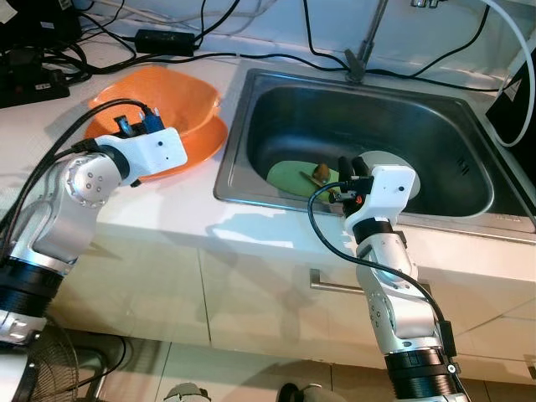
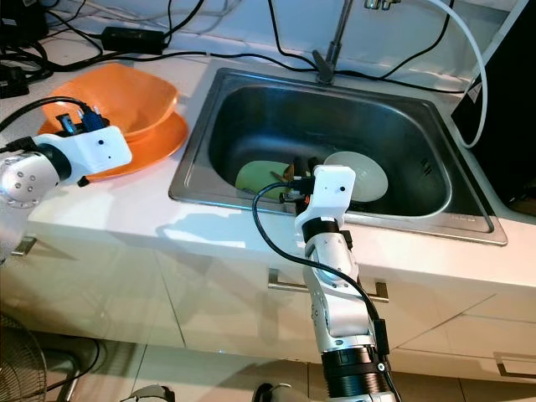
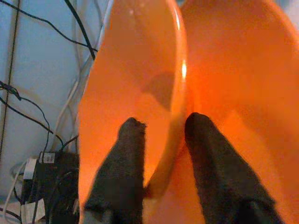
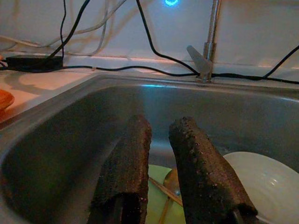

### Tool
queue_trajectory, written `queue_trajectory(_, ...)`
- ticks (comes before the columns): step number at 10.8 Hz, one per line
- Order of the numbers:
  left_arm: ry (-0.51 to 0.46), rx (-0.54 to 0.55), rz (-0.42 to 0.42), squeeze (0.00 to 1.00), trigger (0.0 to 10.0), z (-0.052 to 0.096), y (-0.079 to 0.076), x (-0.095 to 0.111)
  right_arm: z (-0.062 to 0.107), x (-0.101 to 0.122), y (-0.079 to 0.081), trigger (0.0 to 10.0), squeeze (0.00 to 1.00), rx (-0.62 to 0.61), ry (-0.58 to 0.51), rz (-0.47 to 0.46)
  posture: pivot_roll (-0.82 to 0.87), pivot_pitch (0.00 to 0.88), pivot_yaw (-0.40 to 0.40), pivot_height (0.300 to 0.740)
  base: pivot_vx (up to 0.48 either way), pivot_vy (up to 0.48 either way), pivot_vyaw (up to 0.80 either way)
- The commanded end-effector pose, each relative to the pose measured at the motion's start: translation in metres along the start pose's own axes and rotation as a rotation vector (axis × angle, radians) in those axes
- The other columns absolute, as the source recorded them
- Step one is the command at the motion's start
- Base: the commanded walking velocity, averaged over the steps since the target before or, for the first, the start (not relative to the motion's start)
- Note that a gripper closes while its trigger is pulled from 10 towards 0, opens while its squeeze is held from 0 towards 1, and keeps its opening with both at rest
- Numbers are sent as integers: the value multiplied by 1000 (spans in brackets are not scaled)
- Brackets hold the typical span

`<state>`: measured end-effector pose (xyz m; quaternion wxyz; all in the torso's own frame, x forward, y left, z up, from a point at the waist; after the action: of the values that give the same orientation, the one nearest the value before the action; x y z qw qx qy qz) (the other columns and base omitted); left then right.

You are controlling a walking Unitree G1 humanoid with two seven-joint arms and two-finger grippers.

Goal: Kitchen organization

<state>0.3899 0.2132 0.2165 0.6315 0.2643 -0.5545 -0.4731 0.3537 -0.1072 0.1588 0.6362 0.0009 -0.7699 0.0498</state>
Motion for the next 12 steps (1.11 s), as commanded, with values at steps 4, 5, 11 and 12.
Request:
queue_trajectory(4, -6, -17, -7, 0, 0, -3, -7, 1, 0, -4, -3, 10000, 0, -10, 22, 10, 7, 88, -89, 740, 0, 0, 0)
queue_trajectory(5, -8, -21, -10, 0, 0, -3, -9, 2, 0, -5, -3, 10000, 0, -12, 25, 12, 7, 87, -89, 740, 0, 0, 0)
queue_trajectory(11, -195, 186, -152, 0, 8471, 1, 26, 45, -1, -6, -3, 10000, 0, -9, 30, 13, 8, 86, -92, 740, 0, 0, 0)
queue_trajectory(12, -239, 200, -165, 0, 10000, 2, 27, 57, -1, -6, -3, 10000, 0, -9, 30, 14, 8, 86, -92, 740, 0, 0, 0)
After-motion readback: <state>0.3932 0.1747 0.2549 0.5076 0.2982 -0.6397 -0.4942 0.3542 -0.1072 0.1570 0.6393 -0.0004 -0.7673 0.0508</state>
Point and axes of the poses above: a point about 5 cm out from each wrist's last joint towards the gripper, its own z axis pointing back from the gripper into the wrist, its own x axis along the axis of the wrist's last joint, y = z × x, the point moved 5 cm from there along -z, pointing out of the wrist towards the gripper, and after that the axes turned 10 degrees about z, right-handed, at the moved point
